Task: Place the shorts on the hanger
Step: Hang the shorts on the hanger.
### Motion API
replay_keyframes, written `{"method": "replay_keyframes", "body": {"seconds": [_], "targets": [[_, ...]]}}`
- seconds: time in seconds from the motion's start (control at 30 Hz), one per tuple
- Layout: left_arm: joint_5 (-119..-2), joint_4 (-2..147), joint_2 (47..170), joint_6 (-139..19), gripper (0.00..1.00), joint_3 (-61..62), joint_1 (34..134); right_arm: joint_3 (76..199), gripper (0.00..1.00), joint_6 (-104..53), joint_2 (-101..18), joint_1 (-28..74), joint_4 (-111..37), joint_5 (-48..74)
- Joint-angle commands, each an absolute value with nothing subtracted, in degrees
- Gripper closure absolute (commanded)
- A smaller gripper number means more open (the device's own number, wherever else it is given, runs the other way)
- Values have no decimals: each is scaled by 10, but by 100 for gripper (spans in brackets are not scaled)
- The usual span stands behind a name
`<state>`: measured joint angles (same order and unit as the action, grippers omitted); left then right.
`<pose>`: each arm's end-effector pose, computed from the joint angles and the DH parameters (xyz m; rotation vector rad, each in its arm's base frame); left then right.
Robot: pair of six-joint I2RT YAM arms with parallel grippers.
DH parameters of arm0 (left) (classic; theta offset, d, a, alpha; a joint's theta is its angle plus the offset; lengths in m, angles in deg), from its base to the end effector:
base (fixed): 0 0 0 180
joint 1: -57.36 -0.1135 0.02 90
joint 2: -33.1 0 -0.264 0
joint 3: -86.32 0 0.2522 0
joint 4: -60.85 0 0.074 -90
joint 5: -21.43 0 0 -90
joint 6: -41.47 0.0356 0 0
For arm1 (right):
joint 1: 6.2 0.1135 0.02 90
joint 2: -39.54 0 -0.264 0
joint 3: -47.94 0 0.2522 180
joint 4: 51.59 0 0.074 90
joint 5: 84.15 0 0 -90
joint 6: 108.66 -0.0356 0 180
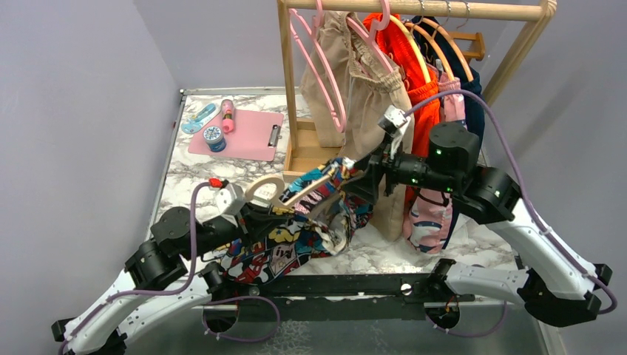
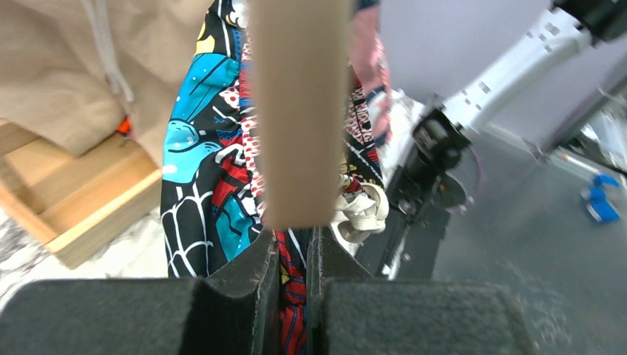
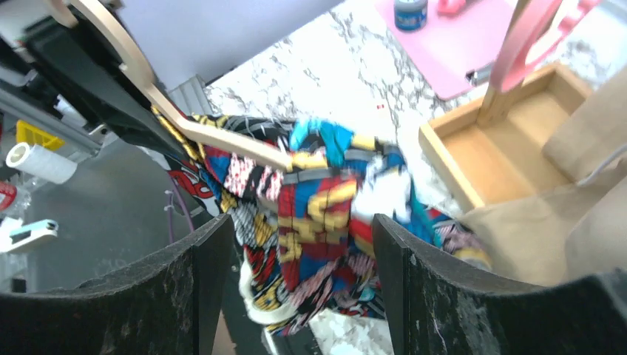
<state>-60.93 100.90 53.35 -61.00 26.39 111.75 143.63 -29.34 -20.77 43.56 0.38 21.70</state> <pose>0.0402 -0.0643 0.3652 0.6999 1.5178 -1.0058 0.1209 0.1579 0.4580 -0.8465 1.7774 0.9703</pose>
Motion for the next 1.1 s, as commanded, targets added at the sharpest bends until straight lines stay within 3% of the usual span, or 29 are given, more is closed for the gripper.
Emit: {"method": "replay_keyframes", "body": {"seconds": [0.0,0.2,0.43,0.9,1.07], "targets": [[-461,999,565,-584,100,236,1116,1445,29,-189,-177,437,-24,297],[-366,1016,639,-551,100,217,1116,1437,29,-161,-183,438,-15,378],[-350,1036,709,-487,100,192,1116,1405,27,-175,-175,440,-57,499],[-347,1017,784,-467,100,156,1117,1346,32,-254,-206,450,-154,528],[-346,1015,801,-462,100,138,1117,1342,38,-263,-218,460,-161,499]]}}
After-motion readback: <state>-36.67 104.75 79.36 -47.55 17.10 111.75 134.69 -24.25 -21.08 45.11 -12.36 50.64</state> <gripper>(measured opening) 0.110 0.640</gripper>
